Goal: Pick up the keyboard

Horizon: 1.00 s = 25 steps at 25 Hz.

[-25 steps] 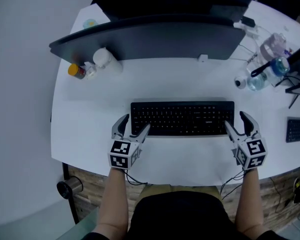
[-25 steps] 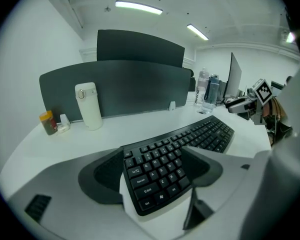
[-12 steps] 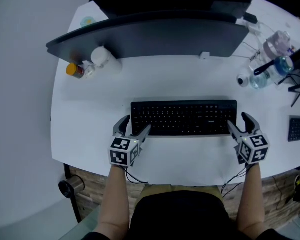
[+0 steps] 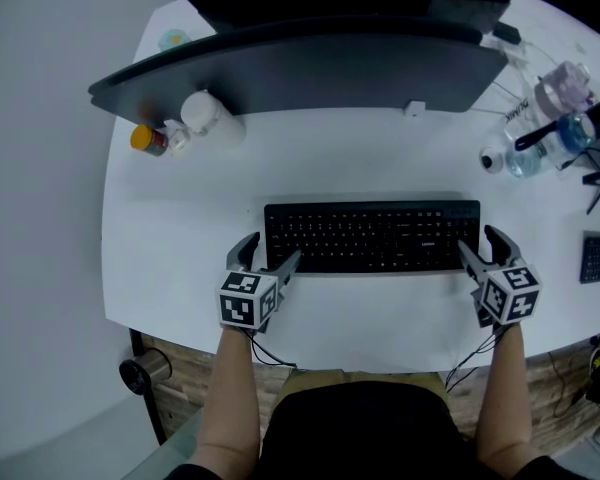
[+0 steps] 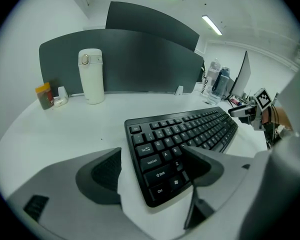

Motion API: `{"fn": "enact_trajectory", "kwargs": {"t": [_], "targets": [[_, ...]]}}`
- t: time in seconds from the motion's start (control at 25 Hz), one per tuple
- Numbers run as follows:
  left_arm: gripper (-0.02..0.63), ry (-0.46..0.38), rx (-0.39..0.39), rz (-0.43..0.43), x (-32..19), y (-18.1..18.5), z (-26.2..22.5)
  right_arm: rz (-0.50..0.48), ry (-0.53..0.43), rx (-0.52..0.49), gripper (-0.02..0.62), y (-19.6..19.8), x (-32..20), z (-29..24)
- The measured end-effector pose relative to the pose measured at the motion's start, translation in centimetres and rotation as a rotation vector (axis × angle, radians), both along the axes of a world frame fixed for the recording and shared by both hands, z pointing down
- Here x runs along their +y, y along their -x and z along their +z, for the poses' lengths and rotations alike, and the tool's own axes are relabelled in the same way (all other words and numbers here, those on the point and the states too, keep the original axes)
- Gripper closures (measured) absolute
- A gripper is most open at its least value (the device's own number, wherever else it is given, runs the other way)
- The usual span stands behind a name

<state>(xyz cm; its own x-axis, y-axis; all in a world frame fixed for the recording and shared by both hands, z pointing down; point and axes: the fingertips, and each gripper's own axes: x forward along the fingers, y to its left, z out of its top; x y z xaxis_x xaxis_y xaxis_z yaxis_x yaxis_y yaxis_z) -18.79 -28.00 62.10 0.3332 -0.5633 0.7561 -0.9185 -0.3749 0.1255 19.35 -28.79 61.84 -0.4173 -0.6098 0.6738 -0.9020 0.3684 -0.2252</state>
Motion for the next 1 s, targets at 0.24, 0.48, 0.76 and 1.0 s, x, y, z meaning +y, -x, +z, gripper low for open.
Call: {"fn": "enact_trajectory", "kwargs": {"t": [0.24, 0.48, 0.76, 1.0], "targets": [[0.23, 0.033, 0.036, -0.009, -0.1, 0.1, 0.7, -0.01, 0.038, -0.005, 0.318, 0.0, 0.0, 1.2], [0.23, 0.062, 0.068, 0.0, -0.2, 0.0, 1.0, -0.001, 0.072, -0.016, 0.318, -0.1, 0.1, 2.0], [0.23, 0.108, 0.116, -0.014, 0.1, 0.0, 1.4, 0.042, 0.143, -0.081, 0.307, -0.3, 0.3, 2.8], [0.23, 0.113, 0.112, -0.018, -0.1, 0.0, 1.4, 0.054, 0.151, -0.111, 0.299, -0.4, 0.2, 2.8]]}}
